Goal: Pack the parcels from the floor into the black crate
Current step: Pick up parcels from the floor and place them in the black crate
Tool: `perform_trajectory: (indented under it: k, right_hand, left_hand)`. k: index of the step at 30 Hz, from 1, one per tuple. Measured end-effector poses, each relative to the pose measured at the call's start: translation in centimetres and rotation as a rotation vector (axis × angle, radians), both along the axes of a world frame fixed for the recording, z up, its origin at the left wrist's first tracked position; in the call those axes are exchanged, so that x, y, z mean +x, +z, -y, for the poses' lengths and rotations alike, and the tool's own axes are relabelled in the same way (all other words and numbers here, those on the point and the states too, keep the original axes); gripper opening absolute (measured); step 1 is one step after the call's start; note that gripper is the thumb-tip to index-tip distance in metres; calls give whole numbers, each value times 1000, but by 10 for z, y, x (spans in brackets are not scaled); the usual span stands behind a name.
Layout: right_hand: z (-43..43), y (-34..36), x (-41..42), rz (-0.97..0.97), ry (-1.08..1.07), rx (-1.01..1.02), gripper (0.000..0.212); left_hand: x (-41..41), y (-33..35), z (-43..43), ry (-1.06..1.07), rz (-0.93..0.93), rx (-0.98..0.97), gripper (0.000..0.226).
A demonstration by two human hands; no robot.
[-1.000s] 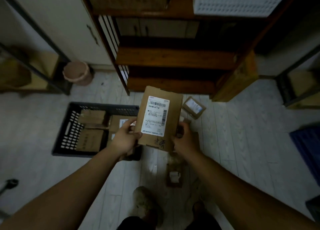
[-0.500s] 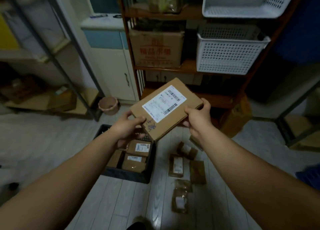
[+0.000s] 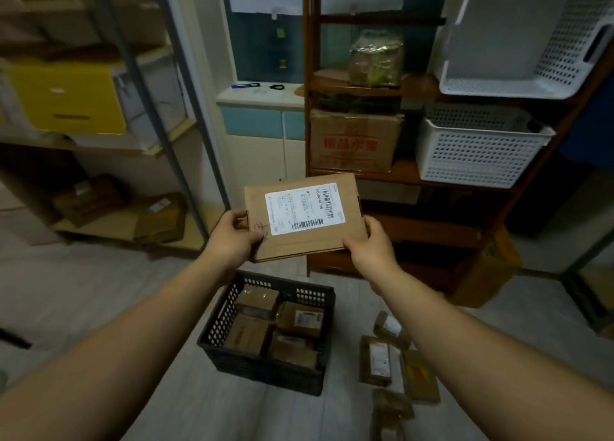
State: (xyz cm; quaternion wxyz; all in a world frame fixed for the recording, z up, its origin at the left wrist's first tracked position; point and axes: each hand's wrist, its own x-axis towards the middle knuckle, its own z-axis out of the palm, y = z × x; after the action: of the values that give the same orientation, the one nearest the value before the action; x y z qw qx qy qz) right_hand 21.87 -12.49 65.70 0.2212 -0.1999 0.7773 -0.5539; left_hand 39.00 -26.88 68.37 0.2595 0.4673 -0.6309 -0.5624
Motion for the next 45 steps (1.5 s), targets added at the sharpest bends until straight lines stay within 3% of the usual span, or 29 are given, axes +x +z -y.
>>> perform_trajectory:
  k: [4,10,17,20,25,27,33,40,45]
  right_hand:
    - [44,-17,48,-11,-1,93,62]
    - [74,-37,74,-80,1,190,66]
    - [112,-61,41,-134,10,231,62]
    - [135,-75,17,-123,36,236,73]
    - [165,-120,-14,-127,93,259,76]
    - [173,-143,-24,-124,102,321,71]
    - [189,-216,-35,-14,115,482,69]
    - [219,-350,-39,36,111,682,68]
    - [226,-475,-49,68,142,767,52]
  left_hand:
    - [49,-5,40,-100,4,15,69]
    - [65,-16,82,-213,141,-103,72]
    - [29,-39,128,-404,208,-233,87]
    - [10,-53,151,-434,219,-251,90]
    - [-29,-98,190,-479,322,-287,80]
    - [-43,-122,201,-510,349,-271,80]
    - [-77,-216,234,-646,396,-210,41]
    - [-98,-381,273,-695,446,-105,30]
    - [-105,-520,276,-728,556,-183,28]
